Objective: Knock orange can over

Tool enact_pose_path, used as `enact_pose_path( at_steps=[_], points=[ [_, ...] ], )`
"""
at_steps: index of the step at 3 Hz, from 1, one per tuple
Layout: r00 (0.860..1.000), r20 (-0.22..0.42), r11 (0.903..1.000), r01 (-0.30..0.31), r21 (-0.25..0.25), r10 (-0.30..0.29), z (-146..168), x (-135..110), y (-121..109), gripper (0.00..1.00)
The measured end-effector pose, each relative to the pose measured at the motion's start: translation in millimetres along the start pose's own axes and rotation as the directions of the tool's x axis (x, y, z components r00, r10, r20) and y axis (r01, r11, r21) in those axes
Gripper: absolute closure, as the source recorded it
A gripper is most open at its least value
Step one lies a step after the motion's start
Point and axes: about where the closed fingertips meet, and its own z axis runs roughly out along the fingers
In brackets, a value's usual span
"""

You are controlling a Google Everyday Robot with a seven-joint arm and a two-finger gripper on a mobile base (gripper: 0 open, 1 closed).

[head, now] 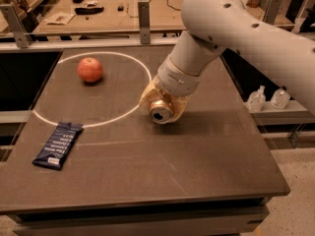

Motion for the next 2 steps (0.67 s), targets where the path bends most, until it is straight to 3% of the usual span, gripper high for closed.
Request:
enact_pose_path(
  at_steps=[1, 2],
  points=[
    [0.999, 0.017, 0.9988, 0.042, -0.024, -0.042, -0.1, 0.6, 2.6, 0.58],
    [0.999, 0.015, 0.9988, 0.038, -0.032, -0.037, 0.4, 1.5, 4.6, 0.35]
  ],
)
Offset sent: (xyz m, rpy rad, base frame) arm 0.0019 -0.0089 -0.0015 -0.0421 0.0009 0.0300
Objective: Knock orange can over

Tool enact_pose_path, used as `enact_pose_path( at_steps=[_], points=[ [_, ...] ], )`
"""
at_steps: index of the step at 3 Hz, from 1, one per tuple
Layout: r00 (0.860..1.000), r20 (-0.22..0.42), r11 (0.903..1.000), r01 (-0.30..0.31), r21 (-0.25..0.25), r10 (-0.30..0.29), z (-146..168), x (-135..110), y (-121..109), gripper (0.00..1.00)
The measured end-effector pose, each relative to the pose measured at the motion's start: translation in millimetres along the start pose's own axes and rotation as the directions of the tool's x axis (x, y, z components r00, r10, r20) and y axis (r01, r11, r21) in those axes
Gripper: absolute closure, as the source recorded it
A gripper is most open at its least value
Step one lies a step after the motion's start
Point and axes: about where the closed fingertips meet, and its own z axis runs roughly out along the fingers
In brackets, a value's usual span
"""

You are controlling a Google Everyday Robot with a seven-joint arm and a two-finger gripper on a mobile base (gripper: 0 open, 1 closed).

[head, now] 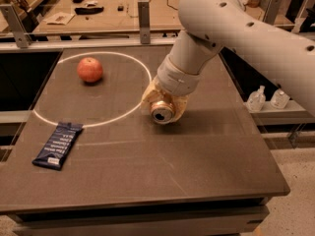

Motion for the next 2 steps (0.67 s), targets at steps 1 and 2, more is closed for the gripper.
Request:
enact_pose_path(
  at_steps=[1, 2],
  points=[
    [0.999, -0.011, 0.9991, -0.043, -0.001, 0.043, 0.6, 1.6, 3.7, 0.13],
    [0.997, -0.02, 0.9972, -0.075, 0.0, 0.075, -0.7, 2.7, 6.6, 0.0]
  ],
)
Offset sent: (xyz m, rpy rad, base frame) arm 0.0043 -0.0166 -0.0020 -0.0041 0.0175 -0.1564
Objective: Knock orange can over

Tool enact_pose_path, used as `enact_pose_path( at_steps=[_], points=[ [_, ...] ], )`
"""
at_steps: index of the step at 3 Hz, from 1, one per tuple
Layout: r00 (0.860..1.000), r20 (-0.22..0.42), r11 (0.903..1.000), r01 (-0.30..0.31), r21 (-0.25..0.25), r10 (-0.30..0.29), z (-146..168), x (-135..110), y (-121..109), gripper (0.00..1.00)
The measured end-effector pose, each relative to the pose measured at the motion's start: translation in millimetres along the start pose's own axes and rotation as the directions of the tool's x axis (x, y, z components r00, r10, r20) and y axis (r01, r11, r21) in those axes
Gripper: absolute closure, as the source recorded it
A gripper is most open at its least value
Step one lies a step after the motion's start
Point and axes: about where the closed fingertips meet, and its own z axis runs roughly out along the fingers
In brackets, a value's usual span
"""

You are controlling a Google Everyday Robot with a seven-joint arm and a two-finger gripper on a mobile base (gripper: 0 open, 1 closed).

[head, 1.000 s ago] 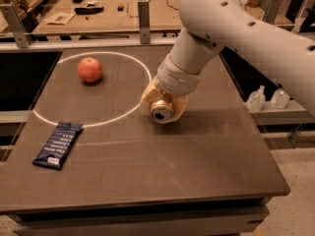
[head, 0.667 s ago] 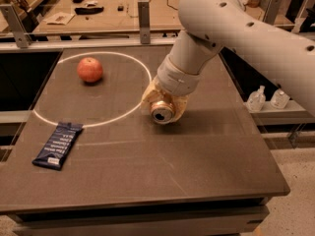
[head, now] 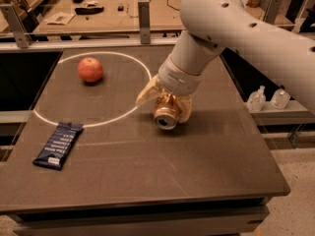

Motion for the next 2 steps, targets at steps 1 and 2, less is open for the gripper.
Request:
enact_pose_path(
  at_steps=[1, 2],
  points=[
    [1.0, 0.0, 1.0, 0.0, 0.0, 0.0, -3.5, -0.2, -1.3, 0.0],
    [0.997, 0.002, 0.9966, -0.074, 0.034, 0.074, -4.0, 0.5, 7.7, 0.0]
  ],
)
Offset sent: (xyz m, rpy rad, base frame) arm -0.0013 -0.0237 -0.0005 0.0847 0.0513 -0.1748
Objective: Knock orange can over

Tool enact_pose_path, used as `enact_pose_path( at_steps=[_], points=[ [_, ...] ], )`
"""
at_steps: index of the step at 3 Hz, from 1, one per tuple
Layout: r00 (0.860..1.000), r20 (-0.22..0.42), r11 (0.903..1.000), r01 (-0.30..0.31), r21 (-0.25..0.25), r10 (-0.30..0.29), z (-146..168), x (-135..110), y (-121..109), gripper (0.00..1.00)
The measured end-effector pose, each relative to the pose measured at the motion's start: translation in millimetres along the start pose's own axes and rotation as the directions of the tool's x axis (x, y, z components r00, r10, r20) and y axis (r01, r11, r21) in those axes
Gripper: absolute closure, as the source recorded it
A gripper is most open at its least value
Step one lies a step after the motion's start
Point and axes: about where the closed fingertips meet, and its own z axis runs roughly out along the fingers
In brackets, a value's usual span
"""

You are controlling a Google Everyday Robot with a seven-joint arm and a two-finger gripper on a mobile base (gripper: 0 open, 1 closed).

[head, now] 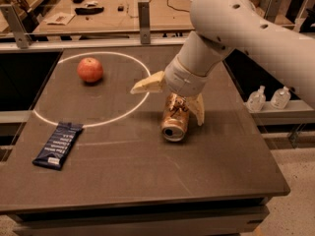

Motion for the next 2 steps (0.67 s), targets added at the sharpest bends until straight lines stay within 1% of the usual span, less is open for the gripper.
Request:
enact_pose_path(
  at_steps=[2],
  points=[
    [1.0, 0.0, 1.0, -0.005, 0.003, 0.005, -2.9, 0.0, -0.7, 0.0]
  ],
)
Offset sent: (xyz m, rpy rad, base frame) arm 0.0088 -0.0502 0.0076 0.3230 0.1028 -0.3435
